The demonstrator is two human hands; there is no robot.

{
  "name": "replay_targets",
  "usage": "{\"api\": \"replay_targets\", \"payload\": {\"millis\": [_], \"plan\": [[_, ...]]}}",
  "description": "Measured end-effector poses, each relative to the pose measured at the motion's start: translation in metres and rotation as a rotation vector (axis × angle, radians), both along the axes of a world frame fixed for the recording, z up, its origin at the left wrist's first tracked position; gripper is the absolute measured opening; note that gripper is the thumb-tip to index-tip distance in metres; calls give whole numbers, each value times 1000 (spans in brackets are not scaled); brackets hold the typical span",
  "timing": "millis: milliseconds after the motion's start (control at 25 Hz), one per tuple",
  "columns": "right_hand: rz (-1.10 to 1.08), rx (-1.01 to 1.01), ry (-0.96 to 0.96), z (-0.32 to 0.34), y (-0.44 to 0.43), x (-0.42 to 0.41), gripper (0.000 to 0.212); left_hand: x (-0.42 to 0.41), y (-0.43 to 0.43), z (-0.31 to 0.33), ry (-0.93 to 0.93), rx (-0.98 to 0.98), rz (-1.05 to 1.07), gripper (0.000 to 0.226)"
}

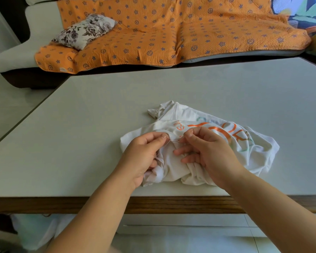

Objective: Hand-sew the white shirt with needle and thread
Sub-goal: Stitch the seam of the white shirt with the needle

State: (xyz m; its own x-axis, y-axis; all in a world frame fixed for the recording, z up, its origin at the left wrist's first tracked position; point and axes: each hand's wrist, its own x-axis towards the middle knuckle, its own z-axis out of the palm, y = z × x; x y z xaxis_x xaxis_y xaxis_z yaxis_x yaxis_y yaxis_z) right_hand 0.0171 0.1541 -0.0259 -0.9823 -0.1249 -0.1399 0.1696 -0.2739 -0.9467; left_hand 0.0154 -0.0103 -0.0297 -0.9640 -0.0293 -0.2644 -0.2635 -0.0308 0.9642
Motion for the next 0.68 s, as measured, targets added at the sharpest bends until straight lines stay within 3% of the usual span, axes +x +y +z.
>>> {"api": "replay_targets", "payload": {"millis": [280,480,680], "plan": [[-21,-24,14,-5,-2,-3,18,-2,3,1,-75,265,1,14],[-39,-43,1,-4,-2,-3,14,-3,1,2,-100,268,-10,6],[-39,-29,4,-1,-3,-1,12,-2,6,4,-73,175,-20,20]]}}
